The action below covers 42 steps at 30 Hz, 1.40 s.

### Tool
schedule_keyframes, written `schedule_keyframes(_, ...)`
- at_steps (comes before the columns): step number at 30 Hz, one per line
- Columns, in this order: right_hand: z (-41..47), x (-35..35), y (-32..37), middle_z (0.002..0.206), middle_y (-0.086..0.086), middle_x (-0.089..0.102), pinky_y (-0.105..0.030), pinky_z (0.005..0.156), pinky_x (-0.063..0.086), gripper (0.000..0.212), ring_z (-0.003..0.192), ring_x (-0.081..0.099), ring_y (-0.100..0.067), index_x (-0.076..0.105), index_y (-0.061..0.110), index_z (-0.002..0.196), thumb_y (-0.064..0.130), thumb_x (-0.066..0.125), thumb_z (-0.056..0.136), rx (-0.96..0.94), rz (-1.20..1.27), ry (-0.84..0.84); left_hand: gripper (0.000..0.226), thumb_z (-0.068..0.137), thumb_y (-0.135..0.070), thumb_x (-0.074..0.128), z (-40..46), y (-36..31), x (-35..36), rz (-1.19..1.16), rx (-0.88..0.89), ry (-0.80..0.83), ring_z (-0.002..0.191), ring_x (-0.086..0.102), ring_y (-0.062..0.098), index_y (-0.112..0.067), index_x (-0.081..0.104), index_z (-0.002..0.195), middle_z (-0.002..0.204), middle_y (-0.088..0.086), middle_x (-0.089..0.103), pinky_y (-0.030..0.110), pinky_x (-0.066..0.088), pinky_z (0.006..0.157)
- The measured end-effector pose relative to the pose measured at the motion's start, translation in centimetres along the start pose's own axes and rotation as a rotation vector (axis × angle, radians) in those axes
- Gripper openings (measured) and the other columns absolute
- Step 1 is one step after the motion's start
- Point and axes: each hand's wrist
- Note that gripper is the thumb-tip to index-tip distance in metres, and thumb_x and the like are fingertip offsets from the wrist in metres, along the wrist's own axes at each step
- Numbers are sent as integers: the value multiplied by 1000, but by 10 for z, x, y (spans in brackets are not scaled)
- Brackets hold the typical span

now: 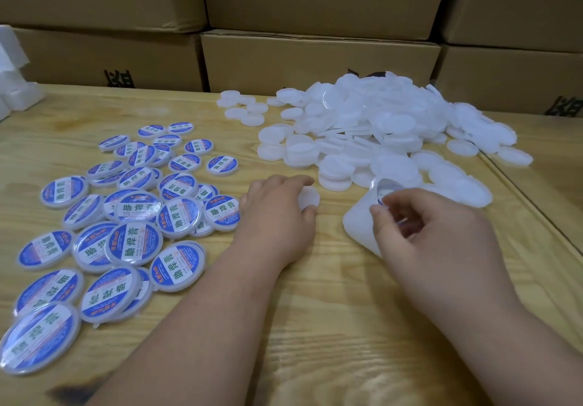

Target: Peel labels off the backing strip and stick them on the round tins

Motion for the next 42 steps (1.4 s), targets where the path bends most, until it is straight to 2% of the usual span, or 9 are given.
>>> schedule_keyframes(6,17,7,1,49,4,58,-27,47,40,49,52,56,-9,61,17,58,59,62,84,163,-315,273,53,90,-16,60,-2,-2,-2,-203,39,-47,129,39,19,-42,52,136,134,-6,41,37,37,110)
schedule_keyframes(12,11,19,-18,59,-2,60,-37,56,49,25,59,57,-16,60,16,70,33,61,89,158,-163,221,52,91,-14,57,-6,-8,-4,-404,126,-52,81,55,-1,-51,54,128,117,-23,54,3,38,73)
schedule_keyframes(15,17,21,-23,59,7,57,-23,52,40,14,61,54,-9,59,23,75,27,62,88,127,-35,225,73,88,-13,56,-14,-17,-7,-531,157,-46,105,57,-3,-63,38,139,120,-55,45,1,39,81)
schedule_keyframes(21,17,20,-20,91,2,71,-41,74,56,27,84,66,-18,62,26,107,25,55,81,104,116,304,37,83,-22,68,-17,-23,0,-843,56,12,78,65,6,-47,63,110,99,-19,69,23,52,70)
schedule_keyframes(24,14,22,-17,83,12,71,-23,59,50,34,70,63,-8,59,40,106,28,48,76,90,171,328,29,86,-14,65,-15,-23,0,-901,27,5,70,59,5,-40,64,97,89,-20,67,18,50,63)
schedule_keyframes(30,16,20,-16,86,-17,63,-41,54,42,34,73,54,-31,60,18,100,26,41,73,84,172,294,52,89,6,43,-10,-21,-4,-978,-61,25,40,34,5,-41,60,73,63,-15,53,14,29,38)
schedule_keyframes(35,13,17,-15,89,-15,67,-50,61,51,37,76,58,-32,61,16,100,27,41,71,75,159,299,50,96,5,42,-14,-25,-3,-987,-15,60,96,65,-8,-39,65,94,121,-16,63,8,47,60)
schedule_keyframes(39,12,16,-15,57,5,46,-30,46,33,13,52,37,-15,54,21,73,19,42,69,34,254,321,35,104,-14,47,-14,-26,1,-857,48,135,105,66,4,-43,62,117,117,-22,67,28,54,86)
schedule_keyframes(42,11,15,-13,53,16,39,-17,45,29,23,51,32,-5,51,32,62,12,42,70,-6,353,353,24,101,-39,55,-13,-22,0,-777,37,176,87,64,-3,-54,56,120,98,-24,70,21,49,75)
Point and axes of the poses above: each hand's wrist, its own z-axis towards the middle knuckle, its own x-axis out of the palm, y = z × x
